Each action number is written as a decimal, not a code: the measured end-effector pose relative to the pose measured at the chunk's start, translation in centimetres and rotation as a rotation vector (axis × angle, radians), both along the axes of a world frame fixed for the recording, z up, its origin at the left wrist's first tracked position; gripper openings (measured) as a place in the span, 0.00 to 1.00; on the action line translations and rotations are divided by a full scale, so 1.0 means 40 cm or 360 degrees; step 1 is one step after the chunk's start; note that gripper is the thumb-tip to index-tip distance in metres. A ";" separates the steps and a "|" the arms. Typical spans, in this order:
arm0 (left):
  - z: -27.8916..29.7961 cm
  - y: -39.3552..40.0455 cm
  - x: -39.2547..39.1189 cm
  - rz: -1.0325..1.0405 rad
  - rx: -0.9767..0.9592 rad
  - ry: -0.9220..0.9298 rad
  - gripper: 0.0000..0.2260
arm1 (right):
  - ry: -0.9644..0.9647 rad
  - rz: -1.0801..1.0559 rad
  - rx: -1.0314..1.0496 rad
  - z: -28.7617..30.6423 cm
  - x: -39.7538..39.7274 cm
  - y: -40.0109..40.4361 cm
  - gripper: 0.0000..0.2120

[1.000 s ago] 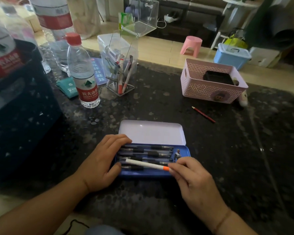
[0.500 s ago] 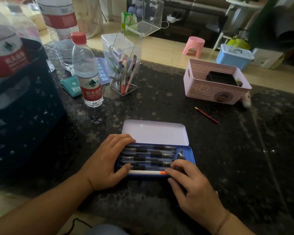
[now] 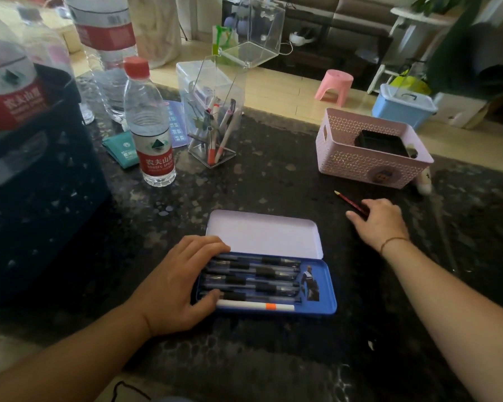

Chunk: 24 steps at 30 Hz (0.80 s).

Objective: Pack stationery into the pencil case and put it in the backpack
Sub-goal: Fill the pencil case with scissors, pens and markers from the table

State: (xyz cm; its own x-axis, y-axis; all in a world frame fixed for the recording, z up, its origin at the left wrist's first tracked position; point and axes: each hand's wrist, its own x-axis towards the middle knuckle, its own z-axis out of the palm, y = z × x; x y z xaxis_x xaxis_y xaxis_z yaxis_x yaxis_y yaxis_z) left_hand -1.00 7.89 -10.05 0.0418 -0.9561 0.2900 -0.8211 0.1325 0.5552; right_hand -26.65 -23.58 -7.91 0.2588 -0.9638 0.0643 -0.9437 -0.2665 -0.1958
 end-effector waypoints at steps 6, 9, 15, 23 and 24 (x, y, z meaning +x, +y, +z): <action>-0.002 -0.001 -0.001 0.0039 0.0005 0.0003 0.27 | -0.0522 0.0038 -0.0334 0.010 0.016 0.087 0.05; -0.002 0.000 -0.006 0.0169 -0.0040 0.0037 0.26 | -0.0783 0.0781 -0.0329 0.042 0.016 0.301 0.05; 0.005 -0.011 -0.008 0.0540 0.0110 -0.0032 0.32 | -0.0581 0.1175 -0.0178 0.022 0.042 0.513 0.03; -0.010 -0.008 -0.001 0.0541 0.0187 0.0101 0.34 | -0.0578 0.1026 -0.0137 0.018 0.027 0.503 0.07; -0.012 -0.008 0.000 0.0533 0.0198 0.0102 0.34 | -0.0613 0.1021 -0.0156 0.017 0.022 0.496 0.08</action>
